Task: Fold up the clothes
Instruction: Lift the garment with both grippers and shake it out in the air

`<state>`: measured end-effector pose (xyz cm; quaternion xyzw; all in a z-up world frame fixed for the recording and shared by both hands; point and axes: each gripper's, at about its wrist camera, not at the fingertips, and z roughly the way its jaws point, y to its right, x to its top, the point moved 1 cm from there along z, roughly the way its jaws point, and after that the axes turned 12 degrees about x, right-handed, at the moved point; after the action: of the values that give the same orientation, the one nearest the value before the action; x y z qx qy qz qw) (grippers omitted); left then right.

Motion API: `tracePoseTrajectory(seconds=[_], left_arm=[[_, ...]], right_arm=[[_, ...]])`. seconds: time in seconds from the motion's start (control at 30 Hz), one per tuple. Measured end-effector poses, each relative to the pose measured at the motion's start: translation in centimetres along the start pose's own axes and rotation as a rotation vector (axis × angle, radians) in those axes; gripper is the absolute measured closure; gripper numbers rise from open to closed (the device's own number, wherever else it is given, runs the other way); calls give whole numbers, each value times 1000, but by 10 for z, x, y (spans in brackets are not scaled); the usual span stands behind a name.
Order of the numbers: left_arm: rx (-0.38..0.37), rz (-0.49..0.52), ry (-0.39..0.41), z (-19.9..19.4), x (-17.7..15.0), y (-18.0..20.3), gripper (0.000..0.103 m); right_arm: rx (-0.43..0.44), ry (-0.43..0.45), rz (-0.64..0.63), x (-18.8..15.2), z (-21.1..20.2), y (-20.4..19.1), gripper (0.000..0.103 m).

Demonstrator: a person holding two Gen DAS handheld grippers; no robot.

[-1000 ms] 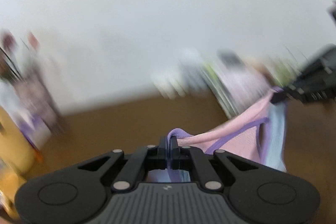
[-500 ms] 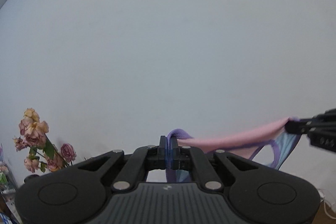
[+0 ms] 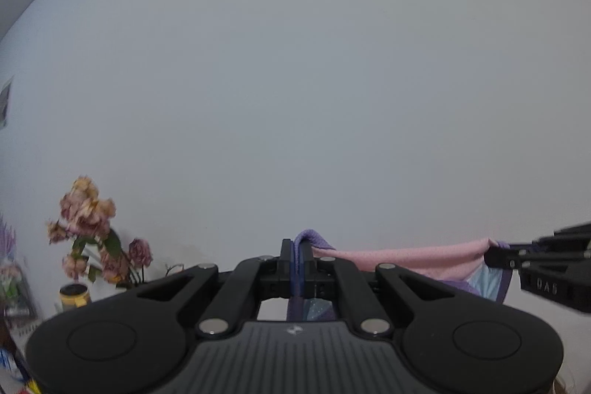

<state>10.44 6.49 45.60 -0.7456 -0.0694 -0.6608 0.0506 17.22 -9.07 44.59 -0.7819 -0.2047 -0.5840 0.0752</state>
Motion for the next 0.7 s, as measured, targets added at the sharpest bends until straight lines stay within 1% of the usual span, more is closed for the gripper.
tracePoseTrajectory(seconds=[0.1,0.2,0.33,0.43,0.5,0.57,0.63,0.7], left_arm=[[28,-55,-35,4,-8,-14,102],[47,-96,-54,19,-21,-14,102],[30,-146,-30,48,-25,-14,102],[29,-178,4,61,-18,-16,102],[30,-194,29,72,-6,-21,102],[34,-194,73,79,8,-27,102],[49,-181,100,78,21,-31,102],[44,-166,105,72,26,-34,102]], right_arm=[[1,-22,-10,-2,14,-3,100],[-13,-49,-24,-5,38,-6,100],[-75,-50,-31,2,67,-9,100],[-118,1,-30,17,77,-10,100],[-132,54,-21,30,75,-10,100],[-139,100,-26,41,69,-12,100],[-144,138,-41,50,61,-14,100],[-131,153,-58,52,53,-17,100]])
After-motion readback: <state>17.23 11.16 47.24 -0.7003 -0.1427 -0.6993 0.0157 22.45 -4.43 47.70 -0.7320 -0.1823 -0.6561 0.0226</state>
